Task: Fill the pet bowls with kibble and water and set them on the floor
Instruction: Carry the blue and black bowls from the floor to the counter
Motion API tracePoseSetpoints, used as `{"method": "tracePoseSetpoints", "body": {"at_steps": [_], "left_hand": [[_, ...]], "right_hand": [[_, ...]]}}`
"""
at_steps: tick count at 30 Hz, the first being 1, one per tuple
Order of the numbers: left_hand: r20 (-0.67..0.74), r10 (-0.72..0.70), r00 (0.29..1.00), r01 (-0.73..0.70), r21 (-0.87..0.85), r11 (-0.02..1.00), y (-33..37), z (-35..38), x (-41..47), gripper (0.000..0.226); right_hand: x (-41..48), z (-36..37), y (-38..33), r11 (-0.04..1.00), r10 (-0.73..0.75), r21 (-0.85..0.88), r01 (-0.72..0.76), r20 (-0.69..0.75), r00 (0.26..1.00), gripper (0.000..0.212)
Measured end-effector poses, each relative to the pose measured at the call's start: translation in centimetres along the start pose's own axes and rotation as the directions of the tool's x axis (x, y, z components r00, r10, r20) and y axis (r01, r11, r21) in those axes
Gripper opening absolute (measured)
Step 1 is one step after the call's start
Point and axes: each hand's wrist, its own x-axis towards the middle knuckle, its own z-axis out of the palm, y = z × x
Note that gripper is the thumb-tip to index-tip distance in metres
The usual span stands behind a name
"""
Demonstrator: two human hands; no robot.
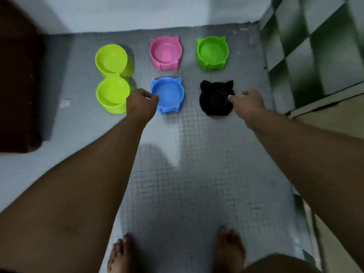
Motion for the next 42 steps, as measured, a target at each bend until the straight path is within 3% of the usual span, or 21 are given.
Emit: {"method": "tracePoseSetpoints", "body": {"at_steps": [8, 12, 14, 15, 18, 19, 21, 23, 26, 30, 33, 38, 42], "left_hand": [[-0.102, -0.056, 0.993, 0.051, -0.049, 0.997, -5.1, 8.8, 6.7, 0.054], [-0.133, -0.071, 0.989, 0.065, -0.052, 0.997, -5.5, 9.8, 7.9, 0.045], [-0.135, -0.075, 0.988, 0.065, -0.078, 0.995, -5.6, 9.7, 8.1, 0.037], [-0.134, -0.086, 0.987, 0.073, -0.099, 0.992, -5.5, 9.7, 8.1, 0.034], [-0.140, -0.103, 0.985, 0.081, -0.154, 0.985, -5.5, 9.6, 8.2, 0.026], [-0.147, -0.091, 0.985, 0.067, -0.160, 0.985, -5.3, 9.5, 8.2, 0.023], [-0.165, -0.045, 0.985, 0.017, -0.167, 0.986, -5.1, 9.4, 7.6, 0.019], [-0.164, 0.025, 0.986, -0.056, -0.183, 0.982, -4.9, 9.2, 6.8, 0.019], [-0.110, 0.064, 0.992, -0.092, -0.271, 0.958, -4.9, 8.5, 6.0, 0.023], [-0.017, 0.075, 0.997, -0.076, -0.404, 0.911, -1.9, 4.6, 3.0, 0.043], [0.046, 0.044, 0.998, -0.017, -0.478, 0.878, 2.0, -0.8, -0.9, 0.045], [0.127, 0.031, 0.991, 0.034, -0.476, 0.879, 10.9, -14.0, -10.3, 0.048], [0.130, 0.035, 0.991, 0.031, -0.477, 0.878, 17.5, -24.9, -17.3, 0.045]], "right_hand": [[9.4, 7.1, 3.6, 0.997, 0.034, -0.059, -0.043, -0.142, 0.989, 0.066], [12.0, 8.3, 4.6, 0.986, 0.128, -0.079, -0.145, -0.193, 0.973, 0.033], [12.8, 8.4, 5.1, 0.987, 0.126, -0.069, -0.142, -0.203, 0.971, 0.028], [12.9, 8.5, 5.0, 0.992, 0.105, -0.044, -0.119, -0.242, 0.965, 0.033], [12.6, 8.9, 4.8, 0.952, 0.227, 0.281, -0.122, -0.383, 0.895, 0.037], [12.4, 8.9, 4.6, 0.951, 0.199, 0.295, -0.091, -0.363, 0.910, 0.033], [11.6, 8.1, 3.8, 0.988, 0.150, 0.094, -0.124, -0.377, 0.914, 0.020], [11.1, 7.0, 3.7, 0.996, 0.011, -0.085, -0.041, -0.327, 0.945, 0.020], [9.7, 5.7, 3.3, 0.994, -0.086, -0.088, 0.065, -0.260, 0.962, 0.026], [6.2, 3.0, 1.2, 0.985, -0.155, 0.034, 0.166, -0.227, 0.961, 0.027], [0.7, -1.9, -1.6, 0.964, -0.145, 0.200, 0.176, -0.157, 0.977, 0.030], [-11.4, -12.8, -8.7, 0.915, -0.089, 0.394, 0.093, -0.027, 0.996, 0.035], [-21.9, -22.4, -14.0, 0.897, -0.125, 0.423, 0.130, -0.039, 0.991, 0.035]]}}
